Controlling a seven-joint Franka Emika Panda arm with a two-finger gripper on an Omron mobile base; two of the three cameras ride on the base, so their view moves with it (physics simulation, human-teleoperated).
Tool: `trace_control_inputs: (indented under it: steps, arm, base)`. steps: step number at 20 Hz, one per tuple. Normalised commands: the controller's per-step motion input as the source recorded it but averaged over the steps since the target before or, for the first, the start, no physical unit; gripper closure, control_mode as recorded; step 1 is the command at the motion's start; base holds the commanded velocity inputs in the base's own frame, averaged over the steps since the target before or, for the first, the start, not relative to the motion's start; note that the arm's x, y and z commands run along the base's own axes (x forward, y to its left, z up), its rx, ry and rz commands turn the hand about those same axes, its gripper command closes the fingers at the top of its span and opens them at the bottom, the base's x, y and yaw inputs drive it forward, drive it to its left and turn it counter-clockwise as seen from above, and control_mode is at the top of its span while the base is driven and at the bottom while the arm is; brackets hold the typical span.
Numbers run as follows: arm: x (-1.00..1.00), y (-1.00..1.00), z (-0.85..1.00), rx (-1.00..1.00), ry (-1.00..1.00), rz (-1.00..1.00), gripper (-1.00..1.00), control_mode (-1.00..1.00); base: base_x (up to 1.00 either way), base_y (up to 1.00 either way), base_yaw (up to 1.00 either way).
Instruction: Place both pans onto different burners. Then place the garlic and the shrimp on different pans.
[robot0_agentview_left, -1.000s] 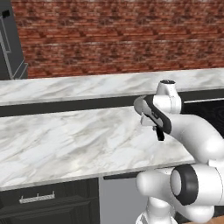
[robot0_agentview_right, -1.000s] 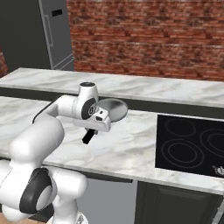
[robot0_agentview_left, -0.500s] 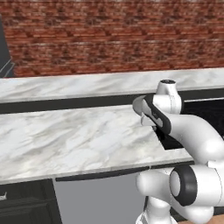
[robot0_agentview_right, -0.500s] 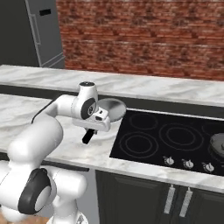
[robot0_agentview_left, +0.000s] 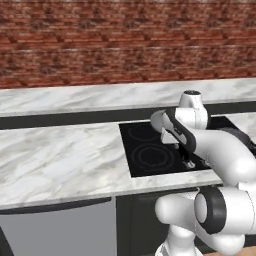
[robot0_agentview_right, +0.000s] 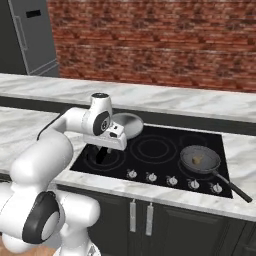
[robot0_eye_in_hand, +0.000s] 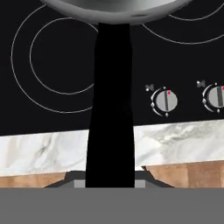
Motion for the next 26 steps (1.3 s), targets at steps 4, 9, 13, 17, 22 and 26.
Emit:
trace_control_inputs:
  steps: [4, 9, 13, 17, 22, 26]
  arm:
    - [0.00, 0.00, 0.00, 0.00, 0.00, 0.00, 1.00, 1.00]
    - [0.00, 0.00, 0.00, 0.00, 0.00, 0.00, 1.00, 1.00]
    - [0.00, 0.00, 0.00, 0.00, 0.00, 0.00, 1.00, 1.00]
    - [0.00, 0.00, 0.00, 0.00, 0.00, 0.00, 1.00, 1.00]
    - [0.00, 0.00, 0.00, 0.00, 0.00, 0.00, 1.00, 1.00]
    - [0.00, 0.00, 0.00, 0.00, 0.00, 0.00, 1.00, 1.00]
  base:
    - [-0.01, -0.77, 0.00]
    - [0.00, -0.48, 0.00]
    - [0.23, -0.11, 0.00]
    - [0.48, 0.00, 0.00]
    - [0.55, 0.00, 0.00]
    - [0.25, 0.00, 0.00]
